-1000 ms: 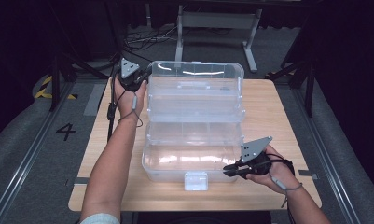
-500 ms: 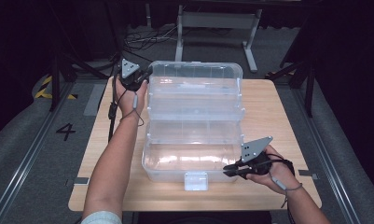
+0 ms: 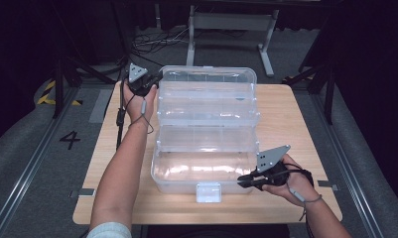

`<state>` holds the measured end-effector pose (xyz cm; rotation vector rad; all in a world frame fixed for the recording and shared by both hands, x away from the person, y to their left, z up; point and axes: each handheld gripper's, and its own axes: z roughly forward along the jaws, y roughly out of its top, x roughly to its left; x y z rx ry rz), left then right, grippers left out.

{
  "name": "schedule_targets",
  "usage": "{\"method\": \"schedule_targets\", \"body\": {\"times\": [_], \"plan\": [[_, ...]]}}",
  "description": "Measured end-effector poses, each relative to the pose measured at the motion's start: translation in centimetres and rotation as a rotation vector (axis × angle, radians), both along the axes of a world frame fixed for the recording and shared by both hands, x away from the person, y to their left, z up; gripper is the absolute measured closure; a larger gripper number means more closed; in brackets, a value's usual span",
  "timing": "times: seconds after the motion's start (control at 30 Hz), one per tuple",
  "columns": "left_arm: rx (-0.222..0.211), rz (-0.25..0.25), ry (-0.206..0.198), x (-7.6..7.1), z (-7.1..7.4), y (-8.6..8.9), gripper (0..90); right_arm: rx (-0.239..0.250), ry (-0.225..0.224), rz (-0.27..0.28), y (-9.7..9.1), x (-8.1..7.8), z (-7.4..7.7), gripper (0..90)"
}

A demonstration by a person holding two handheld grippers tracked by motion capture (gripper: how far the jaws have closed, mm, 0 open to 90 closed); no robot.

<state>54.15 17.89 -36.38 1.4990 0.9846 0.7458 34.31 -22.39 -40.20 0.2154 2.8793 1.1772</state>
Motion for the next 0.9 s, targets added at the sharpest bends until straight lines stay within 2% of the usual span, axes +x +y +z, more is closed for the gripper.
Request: {"method": "schedule_targets", "body": {"times": [0.33, 0.53, 0.9], "plan": [[-0.01, 0.0, 0.006, 0.5, -0.6, 0.0, 81.8, 0.001, 0.003, -0.006, 0.0, 0.0, 0.0, 81.9], [-0.028, -0.005, 0.021, 1.1, -1.2, 0.1, 81.4, 0.001, 0.005, -0.008, 0.0, 0.0, 0.0, 81.8], [-0.033, -0.002, 0.042, 2.0, -2.4, 0.1, 80.9, 0.004, 0.008, -0.01, 0.0, 0.0, -0.1, 81.8]]}}
